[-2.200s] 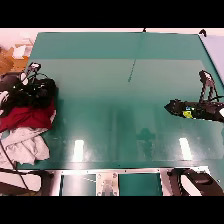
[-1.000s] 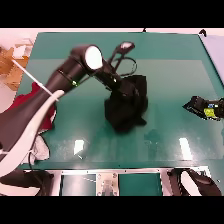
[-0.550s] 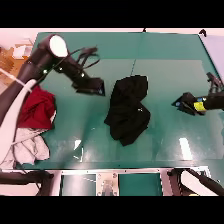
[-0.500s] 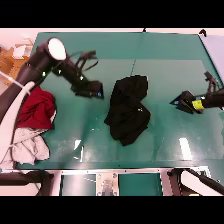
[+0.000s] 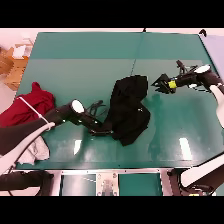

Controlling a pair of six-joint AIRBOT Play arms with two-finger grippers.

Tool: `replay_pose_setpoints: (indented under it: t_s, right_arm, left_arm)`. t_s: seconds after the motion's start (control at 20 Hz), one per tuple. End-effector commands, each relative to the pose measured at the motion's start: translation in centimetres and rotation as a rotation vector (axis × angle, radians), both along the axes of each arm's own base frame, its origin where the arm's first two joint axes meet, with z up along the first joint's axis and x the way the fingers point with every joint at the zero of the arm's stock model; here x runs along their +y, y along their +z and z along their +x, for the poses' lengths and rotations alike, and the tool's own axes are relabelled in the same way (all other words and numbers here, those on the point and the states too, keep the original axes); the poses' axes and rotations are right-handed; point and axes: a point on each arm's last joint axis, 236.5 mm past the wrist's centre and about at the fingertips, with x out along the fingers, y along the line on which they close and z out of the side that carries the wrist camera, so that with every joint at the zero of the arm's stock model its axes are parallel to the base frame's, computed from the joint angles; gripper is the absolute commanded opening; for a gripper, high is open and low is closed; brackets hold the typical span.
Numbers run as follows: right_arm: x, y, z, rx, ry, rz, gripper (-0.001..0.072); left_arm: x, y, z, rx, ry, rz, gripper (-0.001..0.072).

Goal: Fold the shirts.

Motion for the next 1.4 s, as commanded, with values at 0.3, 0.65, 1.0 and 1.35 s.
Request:
replay_pose_setpoints:
  t_s: [0.3, 0.65, 1.0, 1.35]
  right_arm:
    - [3.2, -4.5, 3.7, 0.015, 0.033, 0.01, 0.0481]
    - [2.9, 2.7, 5.7, -0.126, 0.129, 0.003, 0.0017]
    - [-5.4, 28.7, 2.7, -0.604, 0.018, -0.168, 0.0016]
    - [-6.0, 51.5, -11.7, -1.138, -0.158, -0.434, 0.0017]
  left_arm:
    - [-4.3, -0.6, 3.7, -0.105, 0.141, -0.146, 0.0028]
    - [-0.1, 1.7, 5.2, -0.145, 0.02, -0.064, 0.0026]
    - [11.8, 26.0, 15.3, -0.78, 0.177, 0.088, 0.0026]
    - [15.6, 55.9, 7.7, -1.42, 0.264, -0.051, 0.0026]
